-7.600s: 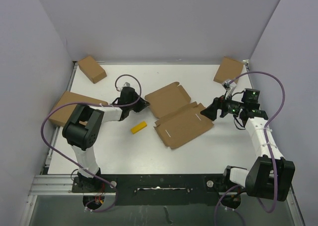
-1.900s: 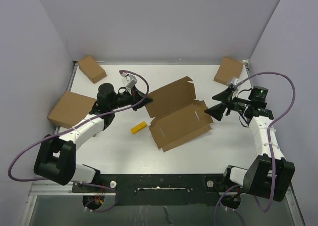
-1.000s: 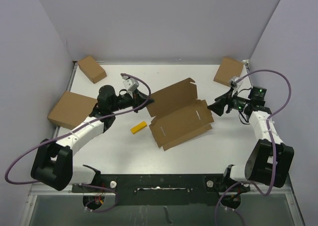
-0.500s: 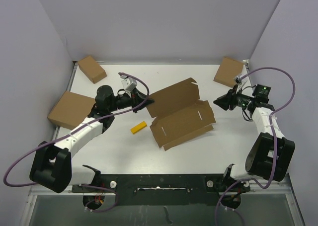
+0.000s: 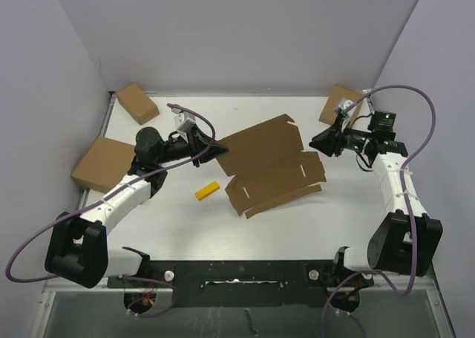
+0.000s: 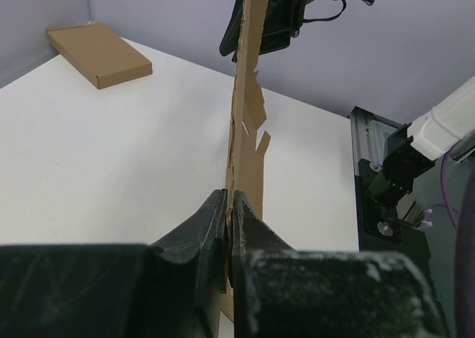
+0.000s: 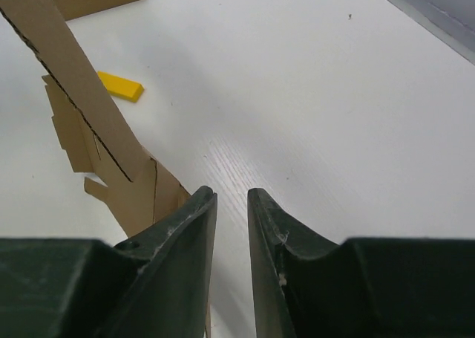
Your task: Fold the paper box
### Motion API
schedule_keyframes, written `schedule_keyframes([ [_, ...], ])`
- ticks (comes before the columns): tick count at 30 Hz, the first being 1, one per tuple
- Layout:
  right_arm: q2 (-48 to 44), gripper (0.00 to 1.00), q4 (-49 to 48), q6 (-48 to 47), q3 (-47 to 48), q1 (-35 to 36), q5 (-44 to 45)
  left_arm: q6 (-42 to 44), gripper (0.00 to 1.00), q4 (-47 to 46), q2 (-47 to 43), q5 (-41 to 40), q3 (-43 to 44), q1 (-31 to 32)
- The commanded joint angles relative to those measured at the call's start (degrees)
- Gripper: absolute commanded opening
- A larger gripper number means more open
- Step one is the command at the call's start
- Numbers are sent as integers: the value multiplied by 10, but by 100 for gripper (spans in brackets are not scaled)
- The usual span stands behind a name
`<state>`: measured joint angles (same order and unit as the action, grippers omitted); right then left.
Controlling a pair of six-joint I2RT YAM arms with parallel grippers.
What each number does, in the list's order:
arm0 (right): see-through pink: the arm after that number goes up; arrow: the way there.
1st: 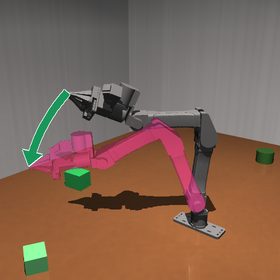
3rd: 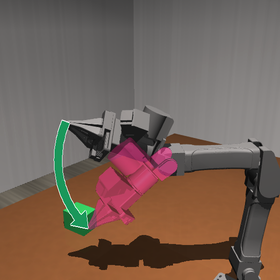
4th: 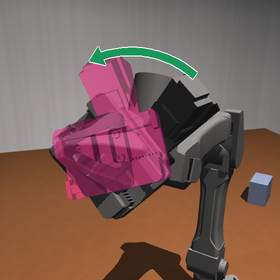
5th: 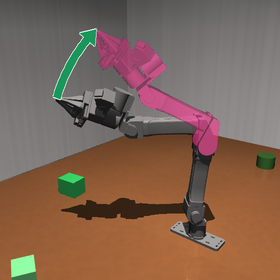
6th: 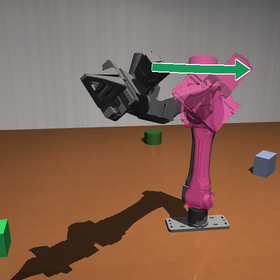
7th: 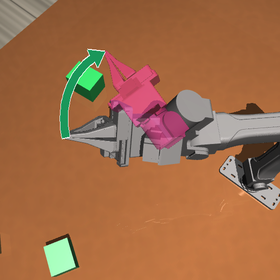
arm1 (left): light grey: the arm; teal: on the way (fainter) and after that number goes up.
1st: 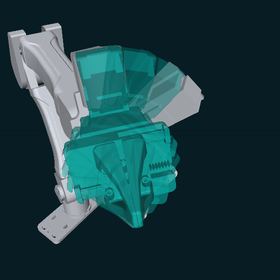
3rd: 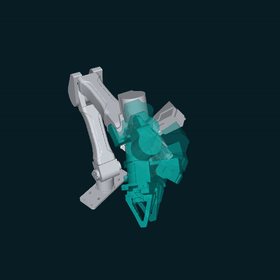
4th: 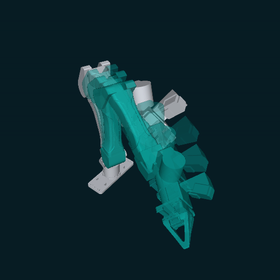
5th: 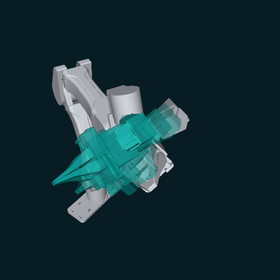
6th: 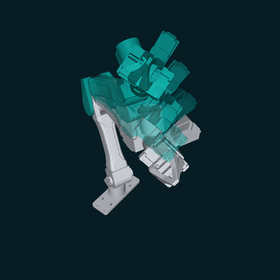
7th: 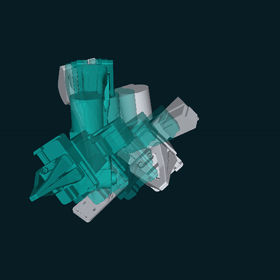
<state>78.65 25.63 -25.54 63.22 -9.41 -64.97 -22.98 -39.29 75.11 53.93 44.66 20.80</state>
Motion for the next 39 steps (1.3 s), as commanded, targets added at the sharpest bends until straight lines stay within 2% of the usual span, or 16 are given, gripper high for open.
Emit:
schedule_keyframes([
  [1,-46,25,18,-39,-5,-19,-25,-21,0,-65,-1,30,5,-9],
  [8,-36,25,96,-137,12,5,-45,-28,0,-78,4,47,5,-9],
  [13,-36,27,122,-174,13,13,-58,-42,0,-96,10,56,5,-10],
  [19,-32,37,202,-267,26,24,-90,-48,0,-105,13,58,6,-10],
  [23,-30,40,218,-284,29,30,-95,-48,0,-104,15,59,5,-9],
  [39,-14,41,214,-313,35,50,-68,-99,0,-170,39,99,5,-10],
])
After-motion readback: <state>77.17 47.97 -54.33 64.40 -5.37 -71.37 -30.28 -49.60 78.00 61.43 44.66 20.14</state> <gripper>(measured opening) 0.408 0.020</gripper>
